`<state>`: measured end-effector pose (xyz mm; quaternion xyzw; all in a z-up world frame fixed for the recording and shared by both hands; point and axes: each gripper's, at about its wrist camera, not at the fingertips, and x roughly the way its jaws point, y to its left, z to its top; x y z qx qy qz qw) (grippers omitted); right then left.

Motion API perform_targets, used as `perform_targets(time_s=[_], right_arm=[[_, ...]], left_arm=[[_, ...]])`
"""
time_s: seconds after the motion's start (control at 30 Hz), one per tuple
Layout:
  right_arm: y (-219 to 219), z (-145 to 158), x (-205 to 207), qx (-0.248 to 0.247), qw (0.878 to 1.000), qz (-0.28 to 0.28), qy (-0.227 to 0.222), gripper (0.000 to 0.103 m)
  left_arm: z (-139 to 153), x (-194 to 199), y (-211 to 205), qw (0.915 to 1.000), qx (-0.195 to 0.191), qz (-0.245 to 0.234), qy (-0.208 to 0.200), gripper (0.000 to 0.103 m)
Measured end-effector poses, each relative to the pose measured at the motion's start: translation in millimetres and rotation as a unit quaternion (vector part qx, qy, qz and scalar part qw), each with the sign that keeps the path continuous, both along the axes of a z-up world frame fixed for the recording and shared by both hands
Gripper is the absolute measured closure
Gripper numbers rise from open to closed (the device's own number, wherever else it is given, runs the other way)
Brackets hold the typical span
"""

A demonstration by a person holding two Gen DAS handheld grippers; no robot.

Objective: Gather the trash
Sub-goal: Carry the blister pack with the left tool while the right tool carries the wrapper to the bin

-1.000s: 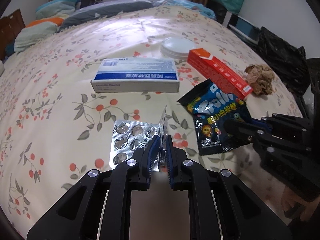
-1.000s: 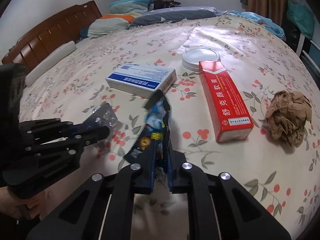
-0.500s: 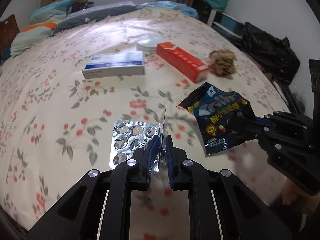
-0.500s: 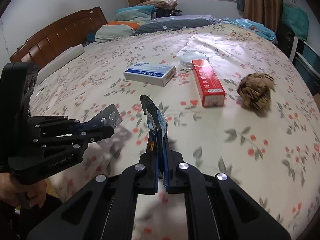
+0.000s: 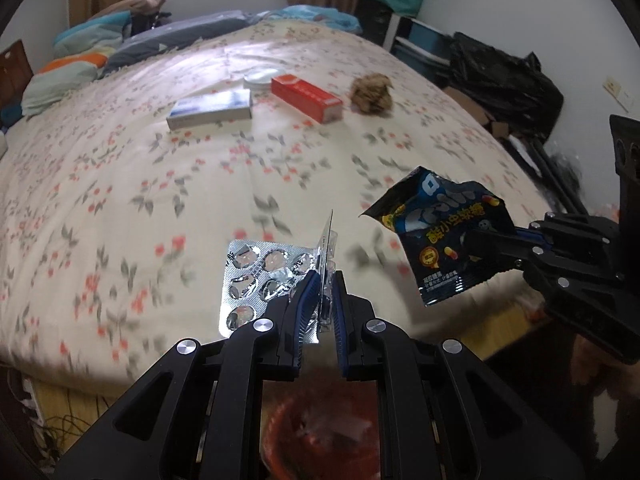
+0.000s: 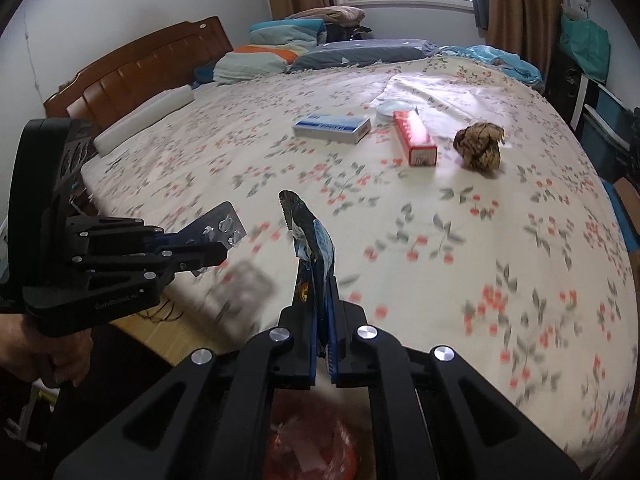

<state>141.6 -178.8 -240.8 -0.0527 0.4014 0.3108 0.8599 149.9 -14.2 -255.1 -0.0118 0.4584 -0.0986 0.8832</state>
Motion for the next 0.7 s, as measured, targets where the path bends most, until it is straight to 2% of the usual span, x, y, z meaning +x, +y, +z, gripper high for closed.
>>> perform_targets(time_s=[0.2, 0.37, 0.53, 0.7], right_arm=[[-3, -15, -47, -0.011, 1.000, 0.011, 0.013, 0.099], [1, -42, -75, -0.031, 0.999, 0.022, 0.035, 0.099], [9, -90, -91, -0.062, 0.994, 0.036, 0.079, 0.099], [17, -141, -96, -0.106, 0.986, 0.050, 0.121, 0.099]], left_arm=[[-11, -57, -14, 0.9997, 0.006, -0.013, 0.018, 0.090], [-39, -92, -23, 0.9984, 0.011, -0.019, 0.052, 0.090], [-87, -108, -25, 0.9939, 0.016, -0.017, 0.108, 0.090], [-139, -110, -29, 0.9849, 0.024, -0.023, 0.170, 0.090]])
